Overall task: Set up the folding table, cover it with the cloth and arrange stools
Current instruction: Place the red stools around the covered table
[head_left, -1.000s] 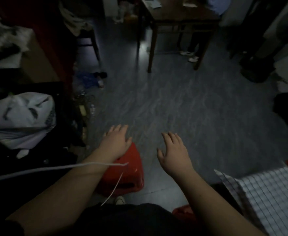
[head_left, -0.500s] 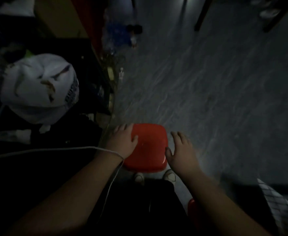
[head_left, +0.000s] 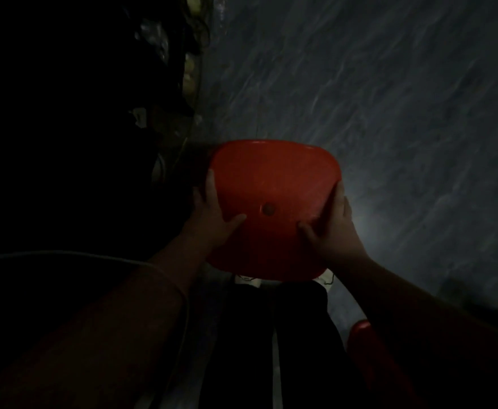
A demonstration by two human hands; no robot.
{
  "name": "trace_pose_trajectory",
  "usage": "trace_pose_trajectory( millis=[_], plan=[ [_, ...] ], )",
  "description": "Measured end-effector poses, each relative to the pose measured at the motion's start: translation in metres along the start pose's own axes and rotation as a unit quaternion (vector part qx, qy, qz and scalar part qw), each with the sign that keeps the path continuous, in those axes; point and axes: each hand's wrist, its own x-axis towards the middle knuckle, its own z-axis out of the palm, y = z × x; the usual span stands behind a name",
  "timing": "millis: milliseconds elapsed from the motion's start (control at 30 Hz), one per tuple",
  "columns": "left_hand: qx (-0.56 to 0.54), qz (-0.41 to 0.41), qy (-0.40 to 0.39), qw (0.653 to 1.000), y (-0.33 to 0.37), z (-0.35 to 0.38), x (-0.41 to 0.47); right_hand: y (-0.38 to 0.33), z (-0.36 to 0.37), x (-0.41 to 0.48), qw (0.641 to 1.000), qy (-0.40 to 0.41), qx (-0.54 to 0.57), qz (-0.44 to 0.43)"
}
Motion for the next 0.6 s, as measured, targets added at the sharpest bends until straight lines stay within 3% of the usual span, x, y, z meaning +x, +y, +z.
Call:
trace_pose_trajectory(
  millis=[133,267,433,600],
  plan=[
    [-0.039,-0.005,0.019,0.999,-0.002,0.006,-0.004,0.002,0.006,-0.004,0.999,0.011,0.038,-0.006],
    [0.0,-0.004,0.036,0.999,0.023,-0.015,-0.026,-0.016,-0.019,-0.017,0.998,0.013,0.054,-0.006],
    [0.047,0.036,0.087,0.994,0.098,-0.074,-0.091,-0.064,-0.106,-0.067,0.997,0.055,0.047,-0.029],
    [0.068,0.079,0.132,0.986,0.197,-0.138,-0.196,-0.117,-0.221,-0.149,0.983,0.148,0.08,-0.072]
  ],
)
